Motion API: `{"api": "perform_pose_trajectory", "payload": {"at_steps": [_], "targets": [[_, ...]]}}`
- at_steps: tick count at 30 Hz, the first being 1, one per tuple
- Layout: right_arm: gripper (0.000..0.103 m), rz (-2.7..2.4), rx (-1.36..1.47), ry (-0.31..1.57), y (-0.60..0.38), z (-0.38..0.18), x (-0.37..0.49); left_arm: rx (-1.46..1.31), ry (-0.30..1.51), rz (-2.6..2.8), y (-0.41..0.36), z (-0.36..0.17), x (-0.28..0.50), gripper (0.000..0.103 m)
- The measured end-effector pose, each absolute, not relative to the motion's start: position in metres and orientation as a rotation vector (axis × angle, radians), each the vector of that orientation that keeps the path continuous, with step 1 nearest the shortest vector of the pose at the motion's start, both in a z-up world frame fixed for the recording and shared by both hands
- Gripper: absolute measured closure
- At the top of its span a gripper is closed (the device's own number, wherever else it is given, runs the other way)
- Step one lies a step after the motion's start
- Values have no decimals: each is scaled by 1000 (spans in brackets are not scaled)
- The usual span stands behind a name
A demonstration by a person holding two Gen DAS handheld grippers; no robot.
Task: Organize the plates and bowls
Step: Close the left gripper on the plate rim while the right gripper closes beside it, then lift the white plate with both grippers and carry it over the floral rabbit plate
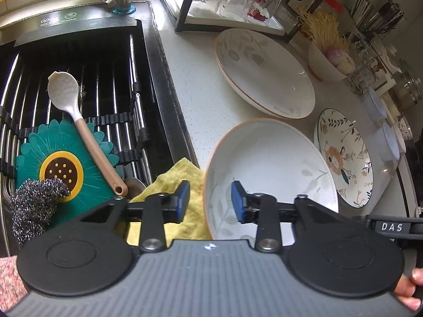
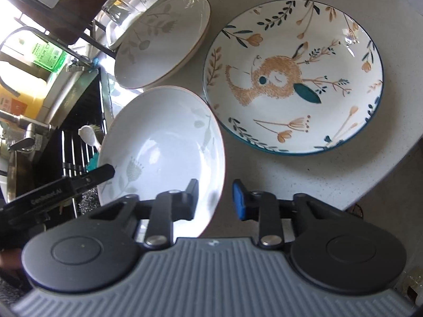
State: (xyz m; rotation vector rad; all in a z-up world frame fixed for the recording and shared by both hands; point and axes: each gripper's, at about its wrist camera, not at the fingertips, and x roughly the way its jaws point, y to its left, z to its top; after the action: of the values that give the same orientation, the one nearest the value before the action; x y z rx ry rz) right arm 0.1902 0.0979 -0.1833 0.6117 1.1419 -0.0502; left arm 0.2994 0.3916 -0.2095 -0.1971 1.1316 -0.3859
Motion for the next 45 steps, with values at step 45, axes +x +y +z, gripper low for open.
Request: {"api": "perform_pose_trajectory", "payload": {"at_steps": [45], "targets": [[88,118,497,1066,85,-140,190,-166,1073,-431,389,-157,293,96]]}}
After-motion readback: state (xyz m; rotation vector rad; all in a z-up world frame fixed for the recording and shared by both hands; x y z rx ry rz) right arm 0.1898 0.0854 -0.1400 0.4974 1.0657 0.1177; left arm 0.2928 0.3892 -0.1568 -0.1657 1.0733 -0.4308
